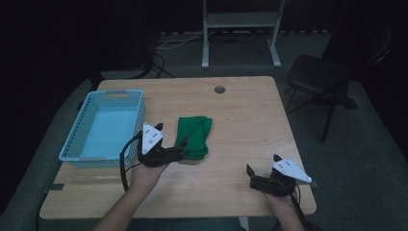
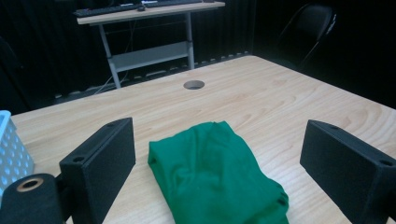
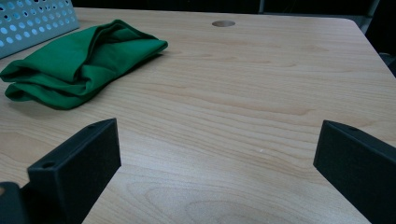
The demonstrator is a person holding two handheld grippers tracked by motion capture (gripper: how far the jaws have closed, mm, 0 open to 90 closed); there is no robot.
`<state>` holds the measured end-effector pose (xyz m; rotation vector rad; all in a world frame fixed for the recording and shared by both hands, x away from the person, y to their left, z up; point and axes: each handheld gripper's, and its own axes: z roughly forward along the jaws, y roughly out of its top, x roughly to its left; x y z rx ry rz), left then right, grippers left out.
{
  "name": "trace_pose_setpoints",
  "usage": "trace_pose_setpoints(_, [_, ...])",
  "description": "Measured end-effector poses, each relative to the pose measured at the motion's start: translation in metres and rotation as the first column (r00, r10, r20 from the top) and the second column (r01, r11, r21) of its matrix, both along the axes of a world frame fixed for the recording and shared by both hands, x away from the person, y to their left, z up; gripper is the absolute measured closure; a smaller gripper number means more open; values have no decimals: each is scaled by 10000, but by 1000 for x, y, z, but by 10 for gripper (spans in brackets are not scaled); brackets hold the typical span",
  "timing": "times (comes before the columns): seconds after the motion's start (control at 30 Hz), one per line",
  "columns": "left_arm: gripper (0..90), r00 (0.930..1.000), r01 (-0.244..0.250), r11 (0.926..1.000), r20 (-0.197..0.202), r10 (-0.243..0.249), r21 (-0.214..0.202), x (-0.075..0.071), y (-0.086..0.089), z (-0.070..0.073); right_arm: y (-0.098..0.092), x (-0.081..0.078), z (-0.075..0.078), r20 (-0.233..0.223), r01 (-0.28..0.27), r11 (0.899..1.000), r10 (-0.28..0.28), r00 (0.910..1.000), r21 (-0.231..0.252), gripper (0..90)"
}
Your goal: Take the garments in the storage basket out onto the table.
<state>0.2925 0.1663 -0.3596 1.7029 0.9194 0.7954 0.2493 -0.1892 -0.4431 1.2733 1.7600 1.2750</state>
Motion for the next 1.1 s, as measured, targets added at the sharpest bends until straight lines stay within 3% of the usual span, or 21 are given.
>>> trace_pose_setpoints(0.6, [99,9998,-205,9998,7,205,-64,-15,27,-11,0,0,0,-11,-1,10000,1,10000,-14,0])
trace_pose_setpoints(1.1, [99,9992,-381,9977,80,386,-553,-33,55,-18,0,-1,0,17,22,10000,-22,10000,-23,0])
